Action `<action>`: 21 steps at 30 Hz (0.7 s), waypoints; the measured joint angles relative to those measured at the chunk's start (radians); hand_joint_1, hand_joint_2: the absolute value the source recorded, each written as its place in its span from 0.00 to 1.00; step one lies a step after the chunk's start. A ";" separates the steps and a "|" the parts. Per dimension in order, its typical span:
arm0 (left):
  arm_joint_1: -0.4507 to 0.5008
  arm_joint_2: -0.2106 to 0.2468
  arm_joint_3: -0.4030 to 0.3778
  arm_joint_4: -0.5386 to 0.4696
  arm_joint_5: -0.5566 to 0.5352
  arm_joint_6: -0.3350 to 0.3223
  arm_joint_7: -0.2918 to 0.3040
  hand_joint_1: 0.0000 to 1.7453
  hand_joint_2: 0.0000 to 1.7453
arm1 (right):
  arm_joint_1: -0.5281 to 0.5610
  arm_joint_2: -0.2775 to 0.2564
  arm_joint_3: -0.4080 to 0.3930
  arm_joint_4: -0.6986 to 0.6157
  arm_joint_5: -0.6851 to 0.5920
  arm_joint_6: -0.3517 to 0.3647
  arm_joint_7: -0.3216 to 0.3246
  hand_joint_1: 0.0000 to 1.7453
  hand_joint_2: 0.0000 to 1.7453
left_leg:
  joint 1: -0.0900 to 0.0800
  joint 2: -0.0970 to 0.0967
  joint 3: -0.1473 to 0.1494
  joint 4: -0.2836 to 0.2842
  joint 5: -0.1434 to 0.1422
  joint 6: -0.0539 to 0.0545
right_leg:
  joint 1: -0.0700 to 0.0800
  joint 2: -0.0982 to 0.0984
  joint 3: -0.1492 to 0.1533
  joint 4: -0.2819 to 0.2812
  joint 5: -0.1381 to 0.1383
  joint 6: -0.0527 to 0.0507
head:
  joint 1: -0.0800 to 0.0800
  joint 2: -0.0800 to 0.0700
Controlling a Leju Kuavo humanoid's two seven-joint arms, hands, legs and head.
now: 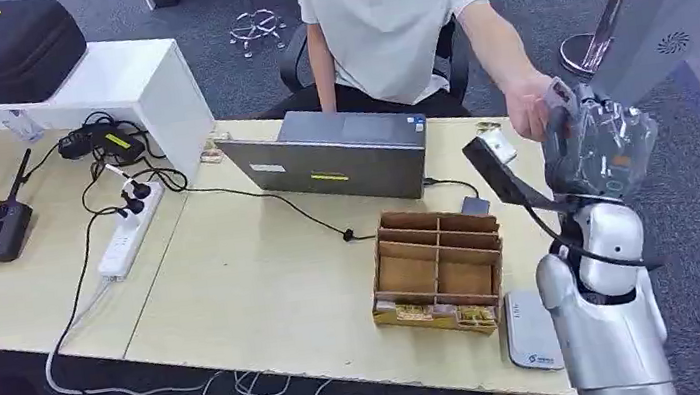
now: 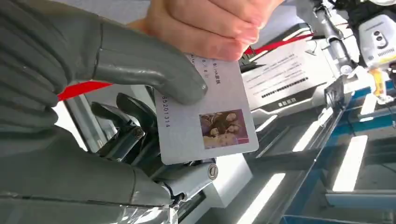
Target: Pass the card to the sensor for recognition and then transmit it.
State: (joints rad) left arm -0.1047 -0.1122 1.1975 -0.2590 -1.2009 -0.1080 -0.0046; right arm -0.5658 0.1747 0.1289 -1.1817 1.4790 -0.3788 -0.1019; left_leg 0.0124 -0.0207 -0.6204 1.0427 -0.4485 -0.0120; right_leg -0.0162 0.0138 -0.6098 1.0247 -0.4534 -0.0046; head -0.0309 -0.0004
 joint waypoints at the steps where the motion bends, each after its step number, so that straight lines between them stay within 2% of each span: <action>1: -0.001 0.000 -0.003 0.000 -0.003 0.000 -0.002 0.00 1.00 | -0.022 0.000 0.000 0.032 0.000 -0.002 0.010 1.00 1.00 | 0.000 -0.001 0.000 0.000 0.000 0.000 | 0.000 -0.001 0.000 0.000 0.000 0.000 | 0.000 0.000; 2: 0.000 0.000 -0.006 0.000 -0.005 0.000 -0.004 0.00 1.00 | -0.042 0.001 -0.002 0.070 0.000 -0.007 0.023 1.00 1.00 | 0.000 -0.002 -0.001 0.000 0.001 0.000 | 0.000 -0.002 0.000 0.000 0.000 0.000 | 0.000 0.000; 3: -0.001 0.000 -0.007 0.000 -0.005 -0.001 -0.007 0.00 1.00 | -0.060 0.002 -0.005 0.107 0.000 -0.010 0.033 0.00 1.00 | 0.000 -0.003 -0.001 0.000 0.002 0.001 | 0.000 -0.002 0.000 0.000 0.000 0.000 | 0.000 0.000; 7: 0.000 -0.001 -0.007 0.000 -0.005 -0.016 -0.020 0.00 1.00 | -0.094 0.003 -0.032 0.213 0.000 -0.048 0.047 0.00 1.00 | 0.000 -0.006 -0.002 0.000 0.002 0.001 | 0.000 -0.005 0.000 0.000 0.000 0.000 | 0.000 0.000; 11: -0.001 -0.003 -0.008 0.000 -0.001 -0.020 -0.019 0.00 1.00 | -0.095 0.003 -0.052 0.265 -0.018 -0.085 -0.006 0.00 1.00 | 0.000 -0.005 -0.002 0.000 -0.001 0.000 | 0.000 -0.004 -0.002 0.000 -0.001 0.000 | 0.000 0.000; 14: 0.000 -0.004 -0.008 0.000 0.005 -0.015 -0.017 0.00 1.00 | -0.075 0.003 -0.055 0.257 -0.044 -0.088 -0.066 0.00 1.00 | 0.000 -0.005 -0.002 0.000 -0.001 0.000 | 0.000 -0.004 -0.002 0.000 -0.001 0.000 | 0.000 0.000; 21: 0.001 -0.004 -0.008 0.000 0.013 -0.013 -0.015 0.00 1.00 | -0.014 0.003 -0.050 0.181 -0.070 -0.065 -0.115 0.00 1.00 | 0.000 -0.005 -0.002 -0.001 -0.001 0.000 | 0.000 -0.004 -0.002 0.000 -0.001 0.000 | 0.000 0.000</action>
State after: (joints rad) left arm -0.1037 -0.1164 1.1898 -0.2590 -1.1876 -0.1209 -0.0195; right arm -0.5794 0.1778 0.0785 -1.0008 1.4088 -0.4441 -0.2169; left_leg 0.0125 -0.0255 -0.6222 1.0419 -0.4491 -0.0124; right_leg -0.0162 0.0097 -0.6115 1.0243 -0.4546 -0.0046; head -0.0309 -0.0004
